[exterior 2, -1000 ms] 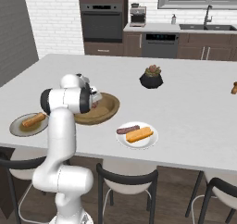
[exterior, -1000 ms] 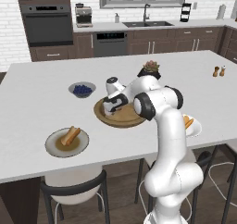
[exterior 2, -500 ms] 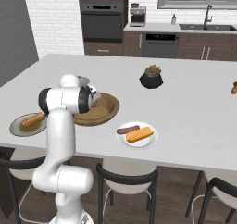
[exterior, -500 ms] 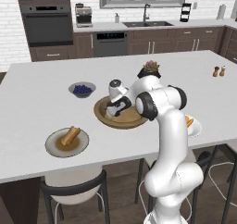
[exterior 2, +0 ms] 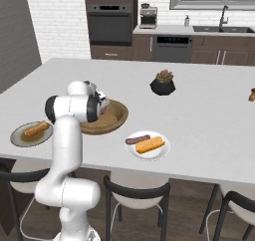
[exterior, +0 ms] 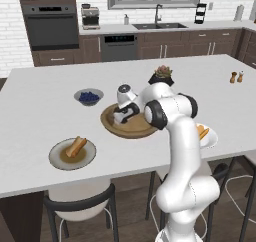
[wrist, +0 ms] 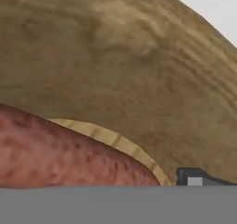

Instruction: Place one bun and one sausage from the bowl on each plate.

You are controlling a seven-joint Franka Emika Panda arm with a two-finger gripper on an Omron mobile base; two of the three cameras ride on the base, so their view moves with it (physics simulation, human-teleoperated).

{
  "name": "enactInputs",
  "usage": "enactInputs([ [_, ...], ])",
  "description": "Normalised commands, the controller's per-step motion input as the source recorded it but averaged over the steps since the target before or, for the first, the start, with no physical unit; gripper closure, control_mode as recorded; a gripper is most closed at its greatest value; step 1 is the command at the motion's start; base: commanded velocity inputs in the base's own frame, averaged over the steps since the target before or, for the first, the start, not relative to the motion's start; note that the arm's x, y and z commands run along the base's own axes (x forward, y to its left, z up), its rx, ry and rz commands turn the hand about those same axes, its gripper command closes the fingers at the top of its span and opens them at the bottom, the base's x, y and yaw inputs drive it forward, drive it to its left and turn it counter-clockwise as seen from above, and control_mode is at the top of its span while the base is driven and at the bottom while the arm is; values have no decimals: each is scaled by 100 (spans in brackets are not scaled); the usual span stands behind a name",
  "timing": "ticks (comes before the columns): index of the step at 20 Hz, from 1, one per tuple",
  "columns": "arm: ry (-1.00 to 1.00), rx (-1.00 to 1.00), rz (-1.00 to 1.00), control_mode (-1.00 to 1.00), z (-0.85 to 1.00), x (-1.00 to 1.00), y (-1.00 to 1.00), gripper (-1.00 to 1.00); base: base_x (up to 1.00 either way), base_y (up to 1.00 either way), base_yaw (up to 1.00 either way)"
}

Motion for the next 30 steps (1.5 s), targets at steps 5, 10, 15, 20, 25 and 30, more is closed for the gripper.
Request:
enactInputs([
  [5,10,-12,8,-100,-85,10,4,100,0,0,0],
  [10,1,-13,15,-100,-82,-27,-1,100,0,0,0],
  [15,-1,-6,10,-100,-44,-93,0,100,0,0,0],
  [20,-32,1,3,-100,40,-99,-11,100,0,0,0],
  [25,-47,5,0,-100,100,-79,-15,100,0,0,0],
  [30,-18,0,6,-100,97,-66,48,100,0,0,0],
])
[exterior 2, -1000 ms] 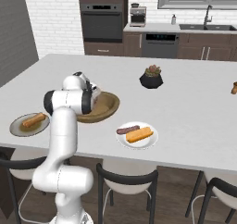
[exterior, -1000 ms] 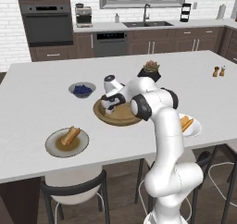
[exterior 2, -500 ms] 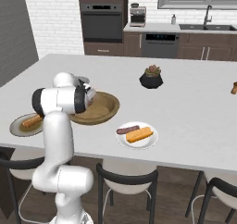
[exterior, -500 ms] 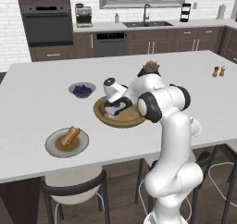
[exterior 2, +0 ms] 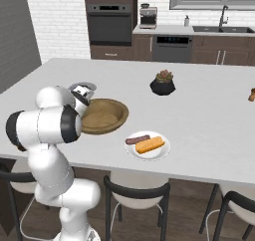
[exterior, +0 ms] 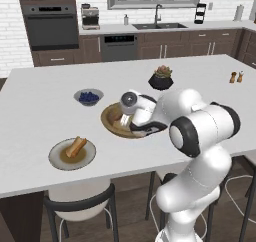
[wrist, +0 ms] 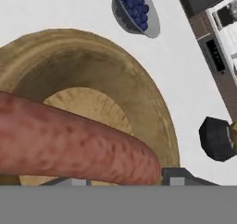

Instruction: Place one bun and one sausage from the bowl on each plate.

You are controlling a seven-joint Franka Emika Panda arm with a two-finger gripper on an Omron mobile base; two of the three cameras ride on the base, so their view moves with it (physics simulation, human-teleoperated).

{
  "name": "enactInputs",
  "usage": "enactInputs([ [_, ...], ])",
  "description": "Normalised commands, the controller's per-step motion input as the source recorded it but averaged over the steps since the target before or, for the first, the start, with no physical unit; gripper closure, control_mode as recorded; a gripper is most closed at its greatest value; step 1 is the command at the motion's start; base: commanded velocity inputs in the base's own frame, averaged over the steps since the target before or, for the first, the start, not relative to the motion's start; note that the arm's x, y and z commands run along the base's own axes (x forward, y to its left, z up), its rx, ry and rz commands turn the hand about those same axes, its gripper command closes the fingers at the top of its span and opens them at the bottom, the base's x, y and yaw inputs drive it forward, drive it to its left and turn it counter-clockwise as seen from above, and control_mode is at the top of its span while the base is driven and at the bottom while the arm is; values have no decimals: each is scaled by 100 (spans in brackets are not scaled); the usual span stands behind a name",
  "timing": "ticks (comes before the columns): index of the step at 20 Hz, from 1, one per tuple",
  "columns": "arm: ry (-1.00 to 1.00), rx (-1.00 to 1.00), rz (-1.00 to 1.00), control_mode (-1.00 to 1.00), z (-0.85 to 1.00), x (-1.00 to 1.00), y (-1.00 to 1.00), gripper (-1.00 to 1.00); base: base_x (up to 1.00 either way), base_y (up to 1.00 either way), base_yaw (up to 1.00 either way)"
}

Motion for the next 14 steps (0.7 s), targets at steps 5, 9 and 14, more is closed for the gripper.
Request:
enactInputs([
  [5,-2,0,9,-100,99,-55,82,100,0,0,0],
  [9,19,0,7,-100,68,-47,77,100,0,0,0],
  [14,40,-5,13,-100,-22,-2,79,100,0,0,0],
])
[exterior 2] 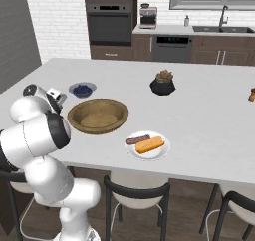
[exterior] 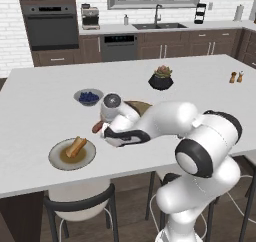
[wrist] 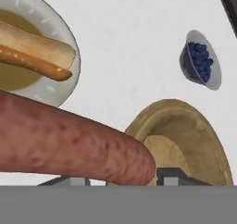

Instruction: Place one bun and one sausage from the bowl on each plate.

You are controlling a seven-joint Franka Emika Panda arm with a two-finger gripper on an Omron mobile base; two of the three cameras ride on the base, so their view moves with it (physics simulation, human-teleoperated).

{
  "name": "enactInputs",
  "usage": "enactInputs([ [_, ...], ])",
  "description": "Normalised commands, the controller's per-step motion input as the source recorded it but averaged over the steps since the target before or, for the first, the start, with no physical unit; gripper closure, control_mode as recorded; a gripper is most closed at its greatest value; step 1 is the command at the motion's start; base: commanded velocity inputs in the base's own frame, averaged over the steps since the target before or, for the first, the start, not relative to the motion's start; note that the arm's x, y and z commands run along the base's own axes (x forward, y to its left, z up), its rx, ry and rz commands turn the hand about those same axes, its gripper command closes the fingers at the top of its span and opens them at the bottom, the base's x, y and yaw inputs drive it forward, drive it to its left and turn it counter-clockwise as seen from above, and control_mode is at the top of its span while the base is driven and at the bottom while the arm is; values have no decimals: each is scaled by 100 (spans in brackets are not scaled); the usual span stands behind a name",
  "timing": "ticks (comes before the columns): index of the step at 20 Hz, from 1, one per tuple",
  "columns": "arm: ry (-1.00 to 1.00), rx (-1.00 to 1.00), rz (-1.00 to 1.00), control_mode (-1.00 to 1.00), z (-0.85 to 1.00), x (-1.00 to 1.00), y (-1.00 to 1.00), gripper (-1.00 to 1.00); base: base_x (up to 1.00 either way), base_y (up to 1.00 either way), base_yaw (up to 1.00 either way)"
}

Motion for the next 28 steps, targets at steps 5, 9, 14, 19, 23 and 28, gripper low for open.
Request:
enactInputs([
  [5,24,-4,6,-100,-50,-5,33,100,0,0,0],
  [9,23,-16,0,-100,-84,-41,16,100,0,0,0],
  [14,15,-6,0,-100,-15,-13,42,100,0,0,0],
  [19,14,-8,4,-100,-27,-3,52,100,0,0,0],
  [23,7,-11,10,-100,-30,-1,43,100,0,0,0],
  [28,5,-13,9,-100,-32,0,43,100,0,0,0],
])
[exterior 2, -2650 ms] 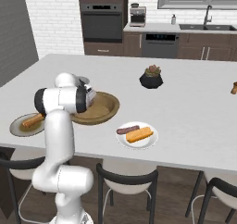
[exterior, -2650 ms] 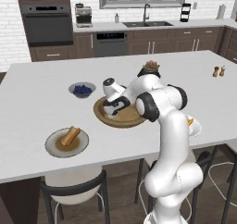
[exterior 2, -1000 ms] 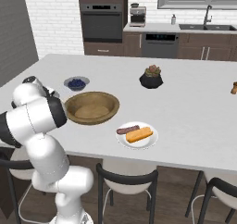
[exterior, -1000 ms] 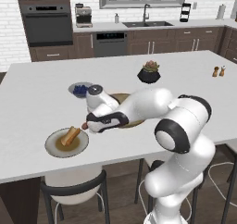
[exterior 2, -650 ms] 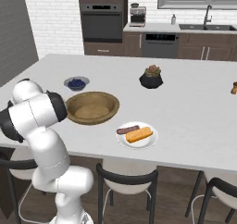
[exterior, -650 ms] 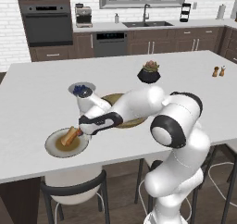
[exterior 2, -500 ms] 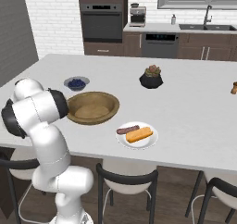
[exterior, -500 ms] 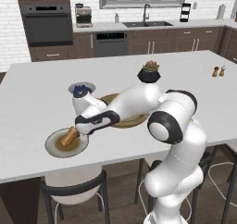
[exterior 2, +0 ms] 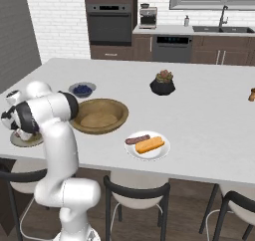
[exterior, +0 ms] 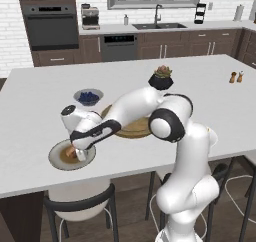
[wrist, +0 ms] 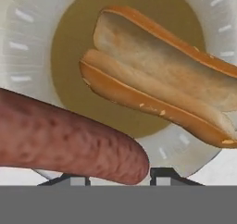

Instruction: Place one bun and one sausage from the bowl on each plate.

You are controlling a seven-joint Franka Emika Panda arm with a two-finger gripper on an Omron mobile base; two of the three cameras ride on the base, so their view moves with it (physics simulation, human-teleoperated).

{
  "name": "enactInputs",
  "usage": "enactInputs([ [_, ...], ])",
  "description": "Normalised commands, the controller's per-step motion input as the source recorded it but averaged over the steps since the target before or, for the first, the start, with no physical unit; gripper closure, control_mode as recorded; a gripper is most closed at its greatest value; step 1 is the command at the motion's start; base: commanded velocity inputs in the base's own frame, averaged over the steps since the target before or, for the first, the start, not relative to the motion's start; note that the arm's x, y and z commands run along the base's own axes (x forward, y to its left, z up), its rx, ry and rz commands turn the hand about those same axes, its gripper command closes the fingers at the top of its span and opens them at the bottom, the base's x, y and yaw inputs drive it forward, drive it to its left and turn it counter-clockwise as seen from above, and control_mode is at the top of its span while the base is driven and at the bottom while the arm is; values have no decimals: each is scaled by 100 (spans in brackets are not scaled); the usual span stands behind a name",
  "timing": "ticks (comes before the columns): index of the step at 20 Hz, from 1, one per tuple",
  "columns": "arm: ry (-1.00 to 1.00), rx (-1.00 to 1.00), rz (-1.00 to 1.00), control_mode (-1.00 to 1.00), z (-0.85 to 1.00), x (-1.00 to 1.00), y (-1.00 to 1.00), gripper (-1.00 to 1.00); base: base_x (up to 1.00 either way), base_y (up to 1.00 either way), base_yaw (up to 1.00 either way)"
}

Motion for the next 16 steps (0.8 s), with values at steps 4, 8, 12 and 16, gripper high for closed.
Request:
enactInputs([
  [4,1,-16,10,-100,-59,16,5,-100,0,0,0],
  [8,1,-1,5,-100,-15,23,-6,-100,0,0,0],
  [12,0,2,0,-100,14,3,-13,-100,0,0,0],
  [16,-5,8,0,-100,49,-27,-52,-100,0,0,0],
])
